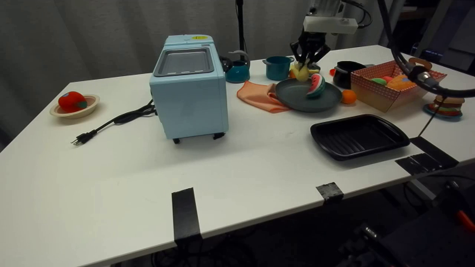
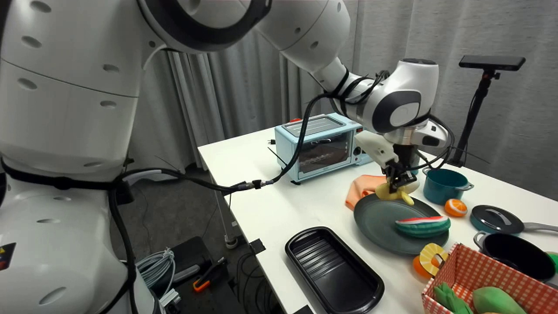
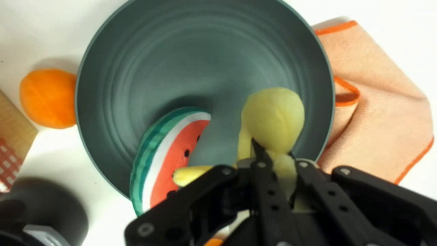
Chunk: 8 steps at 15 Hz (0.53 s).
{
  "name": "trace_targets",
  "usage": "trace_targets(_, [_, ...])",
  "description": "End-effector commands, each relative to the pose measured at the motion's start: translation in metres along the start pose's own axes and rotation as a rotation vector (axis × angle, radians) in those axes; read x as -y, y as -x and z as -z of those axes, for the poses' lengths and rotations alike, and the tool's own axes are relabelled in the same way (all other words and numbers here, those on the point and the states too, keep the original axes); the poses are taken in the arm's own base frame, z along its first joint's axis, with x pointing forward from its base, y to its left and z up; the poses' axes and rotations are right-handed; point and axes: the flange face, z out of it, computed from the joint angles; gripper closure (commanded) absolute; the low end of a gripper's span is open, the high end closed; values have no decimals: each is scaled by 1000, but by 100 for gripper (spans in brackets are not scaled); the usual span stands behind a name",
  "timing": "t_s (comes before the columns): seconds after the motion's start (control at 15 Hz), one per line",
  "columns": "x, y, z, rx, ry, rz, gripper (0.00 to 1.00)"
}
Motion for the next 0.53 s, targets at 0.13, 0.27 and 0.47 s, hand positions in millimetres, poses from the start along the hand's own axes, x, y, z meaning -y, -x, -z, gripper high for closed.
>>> trace_targets(0.13, [-18, 55, 54, 13, -28, 33, 98])
trace_targets(0.27, [-29, 72, 66, 8, -20, 34, 98])
trace_targets(0.47, [-50, 95, 79, 10, -3, 24, 98])
